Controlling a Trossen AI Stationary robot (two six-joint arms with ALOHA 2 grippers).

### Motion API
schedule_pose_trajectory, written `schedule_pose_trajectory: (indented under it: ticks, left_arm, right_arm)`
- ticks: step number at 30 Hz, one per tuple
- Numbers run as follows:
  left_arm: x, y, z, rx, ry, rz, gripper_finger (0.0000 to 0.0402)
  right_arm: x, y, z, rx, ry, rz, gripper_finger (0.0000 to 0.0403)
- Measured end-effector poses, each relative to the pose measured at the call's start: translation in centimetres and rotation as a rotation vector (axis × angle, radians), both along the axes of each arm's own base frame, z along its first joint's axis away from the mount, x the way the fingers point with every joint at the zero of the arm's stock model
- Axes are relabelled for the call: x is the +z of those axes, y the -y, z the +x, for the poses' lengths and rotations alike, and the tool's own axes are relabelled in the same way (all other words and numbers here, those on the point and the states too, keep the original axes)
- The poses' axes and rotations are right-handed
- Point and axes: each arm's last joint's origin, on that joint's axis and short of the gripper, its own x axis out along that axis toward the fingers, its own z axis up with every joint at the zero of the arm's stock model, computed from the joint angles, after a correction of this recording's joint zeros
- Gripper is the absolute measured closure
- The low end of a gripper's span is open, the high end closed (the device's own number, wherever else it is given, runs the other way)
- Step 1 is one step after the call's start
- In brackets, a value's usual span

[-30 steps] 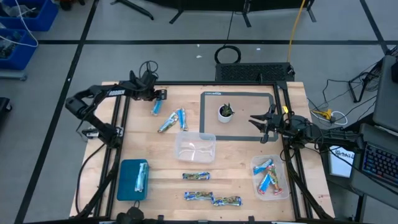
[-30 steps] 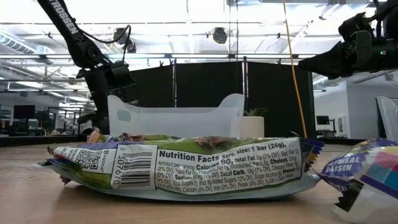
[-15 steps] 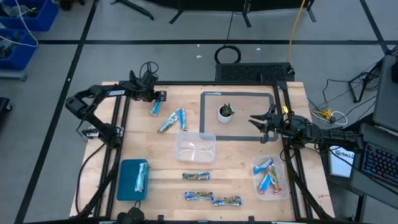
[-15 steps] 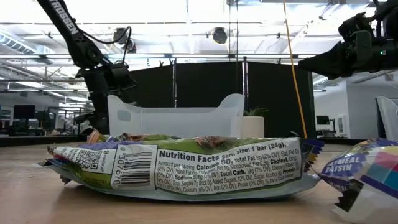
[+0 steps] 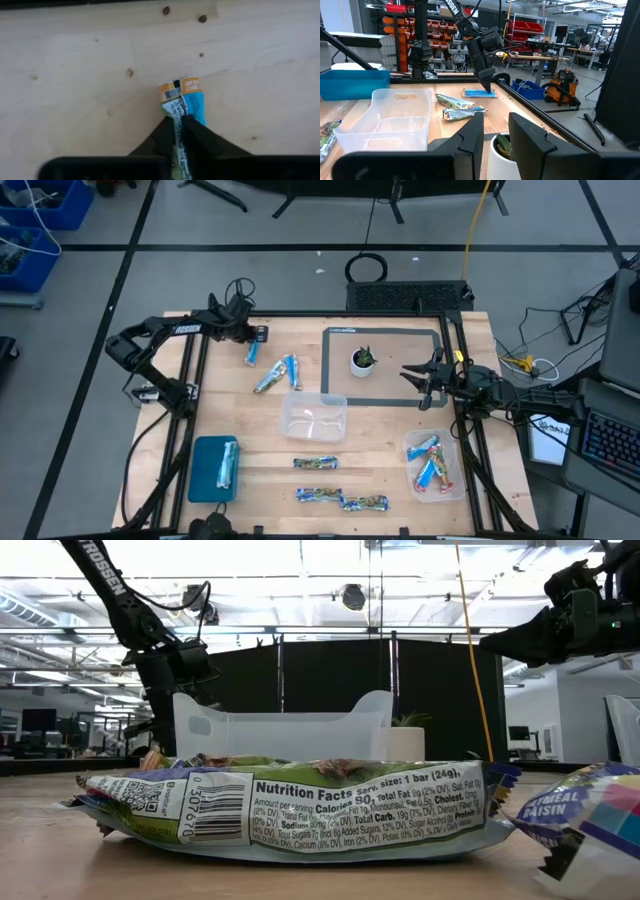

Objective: Pick and place Granola Bars by type
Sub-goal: Put the orange granola bar into the blue bin

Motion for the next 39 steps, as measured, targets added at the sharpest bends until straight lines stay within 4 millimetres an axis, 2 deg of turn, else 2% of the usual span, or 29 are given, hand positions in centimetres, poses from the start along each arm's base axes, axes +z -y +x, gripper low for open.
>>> schedule_pose_trajectory:
  ticks: [3,11,15,20,25,31,39]
  left_arm:
    - [0.1,-0.1,0.1,-0.014,0.004,0.018,0.0394]
    - [0.6,-0.1,0.6,-0.124,0.024,0.072,0.0398]
    - [1.7,0.7,1.2,-0.191,0.027,0.131,0.0398]
    - [4.6,2.7,2.1,-0.283,0.082,0.235,0.0399]
    - [8.0,6.5,3.1,-0.431,0.157,0.325,0.0400]
    - [11.7,13.1,3.4,-0.637,0.265,0.425,0.0400]
    - [14.2,21.6,2.6,-0.868,0.388,0.514,0.0401]
  right_arm:
    - [0.0,0.0,0.0,0.000,0.000,0.000,0.0321]
    - [0.0,0.0,0.0,0.000,0.000,0.000,0.0321]
    - [0.0,0.0,0.0,0.000,0.000,0.000,0.0321]
    - [0.0,0.0,0.0,0.000,0.000,0.000,0.0321]
    - [0.0,0.0,0.0,0.000,0.000,0.000,0.0321]
    - [0.0,0.0,0.0,0.000,0.000,0.000,0.0321]
    - [0.0,0.0,0.0,0.000,0.000,0.000,0.0321]
